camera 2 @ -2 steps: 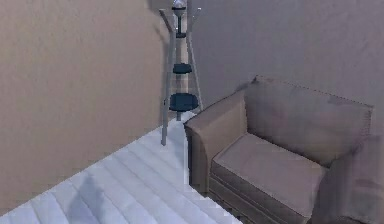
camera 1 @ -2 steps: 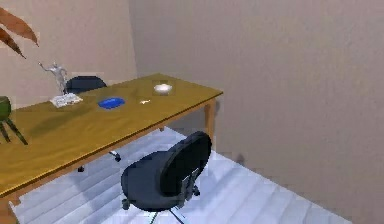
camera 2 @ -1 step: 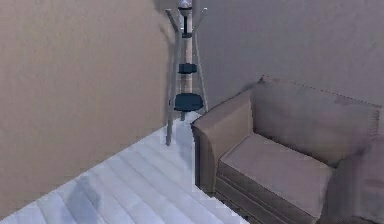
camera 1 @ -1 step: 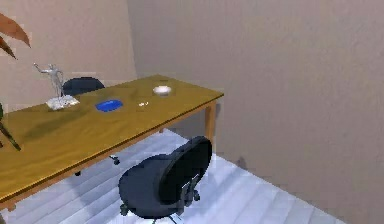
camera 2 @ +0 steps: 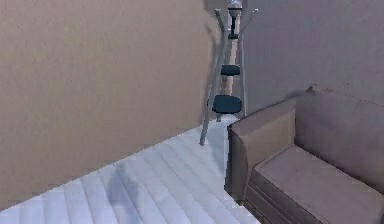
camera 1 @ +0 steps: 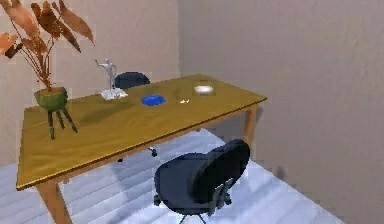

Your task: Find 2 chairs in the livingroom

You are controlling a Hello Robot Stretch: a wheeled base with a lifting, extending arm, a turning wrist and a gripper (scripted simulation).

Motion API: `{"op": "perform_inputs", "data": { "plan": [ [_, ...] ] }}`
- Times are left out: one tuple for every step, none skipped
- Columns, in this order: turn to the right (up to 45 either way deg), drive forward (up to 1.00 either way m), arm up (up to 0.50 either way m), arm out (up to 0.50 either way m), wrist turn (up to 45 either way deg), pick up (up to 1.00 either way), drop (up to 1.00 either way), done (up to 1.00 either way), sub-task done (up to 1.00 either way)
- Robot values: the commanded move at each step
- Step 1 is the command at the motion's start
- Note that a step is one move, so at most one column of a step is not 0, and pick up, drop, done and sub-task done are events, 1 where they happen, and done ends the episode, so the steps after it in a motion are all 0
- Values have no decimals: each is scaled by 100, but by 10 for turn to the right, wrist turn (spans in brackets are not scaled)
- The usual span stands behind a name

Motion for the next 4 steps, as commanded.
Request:
{"op": "perform_inputs", "data": {
  "plan": [
    [0, 0, 0, 0, 0, 0, 0, 0, 100],
    [-450, 0, 0, 0, 0, 0, 0, 0, 0],
    [-300, 0, 0, 0, 0, 0, 0, 0, 0],
    [0, 100, 0, 0, 0, 0, 0, 0, 0]
  ]
}}
